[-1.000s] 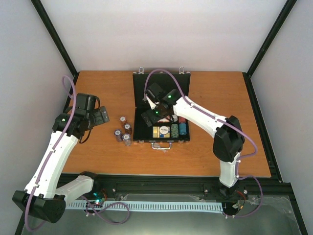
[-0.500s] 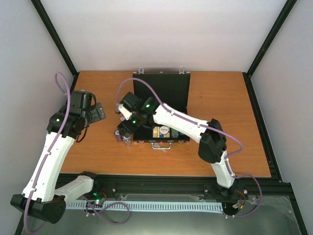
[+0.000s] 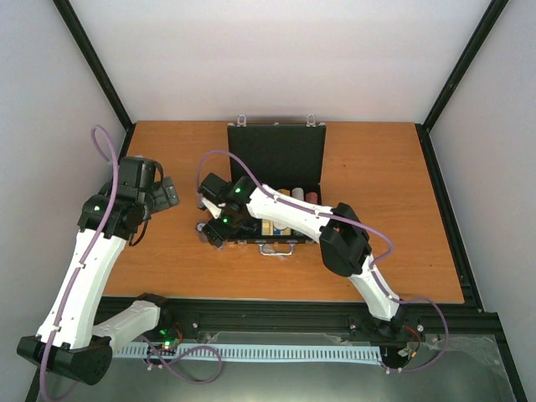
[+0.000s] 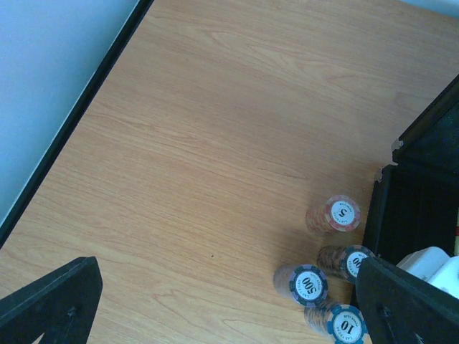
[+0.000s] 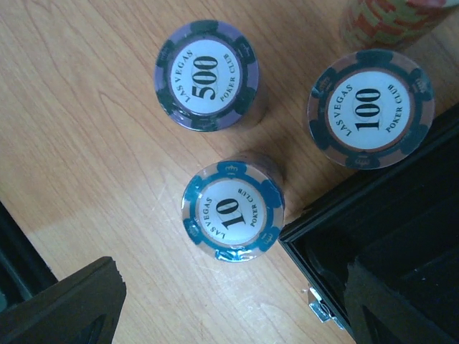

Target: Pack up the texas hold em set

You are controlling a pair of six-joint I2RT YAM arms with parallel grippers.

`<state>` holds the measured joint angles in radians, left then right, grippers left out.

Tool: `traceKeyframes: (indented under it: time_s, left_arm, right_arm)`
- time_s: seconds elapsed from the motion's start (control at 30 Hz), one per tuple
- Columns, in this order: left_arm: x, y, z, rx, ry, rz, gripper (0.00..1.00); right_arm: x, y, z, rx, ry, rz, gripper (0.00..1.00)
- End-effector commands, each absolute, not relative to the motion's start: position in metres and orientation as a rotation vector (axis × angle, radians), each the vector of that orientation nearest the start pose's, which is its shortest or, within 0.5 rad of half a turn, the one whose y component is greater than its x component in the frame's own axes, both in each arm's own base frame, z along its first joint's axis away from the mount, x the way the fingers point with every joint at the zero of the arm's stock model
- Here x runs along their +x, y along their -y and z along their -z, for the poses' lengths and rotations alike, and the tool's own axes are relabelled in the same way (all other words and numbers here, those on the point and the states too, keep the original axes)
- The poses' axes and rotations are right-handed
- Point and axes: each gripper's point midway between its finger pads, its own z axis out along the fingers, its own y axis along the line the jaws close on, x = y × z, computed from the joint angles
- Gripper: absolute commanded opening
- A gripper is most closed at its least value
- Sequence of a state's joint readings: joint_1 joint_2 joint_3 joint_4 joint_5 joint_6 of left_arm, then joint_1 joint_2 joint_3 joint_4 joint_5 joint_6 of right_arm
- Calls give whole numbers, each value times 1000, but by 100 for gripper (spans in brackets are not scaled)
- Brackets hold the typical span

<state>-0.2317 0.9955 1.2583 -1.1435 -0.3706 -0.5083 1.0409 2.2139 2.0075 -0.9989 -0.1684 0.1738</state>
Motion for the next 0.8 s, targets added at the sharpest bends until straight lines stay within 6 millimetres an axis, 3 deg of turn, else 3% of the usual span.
traceKeyframes:
  time_s: [0.0,0.5,0.6,0.77]
  left_arm:
    - [253,-7,-291,-491,-2289,-107,100]
    - [250,-7,-284,-487,-2305,-107,100]
    - [250,-7,-283,-483,-2309,-109,100]
    - [251,-7,-282,-478,-2312,-111,100]
  right_arm:
    - [239,-464,-96,-1245,-2631,-483,85]
    - [240,-479,-71,-1295,-2638,-464,85]
    - [240,-481,-67,-1304,-2643,-466,79]
    - [238,-481,-65,-1318,-2649,-477,56]
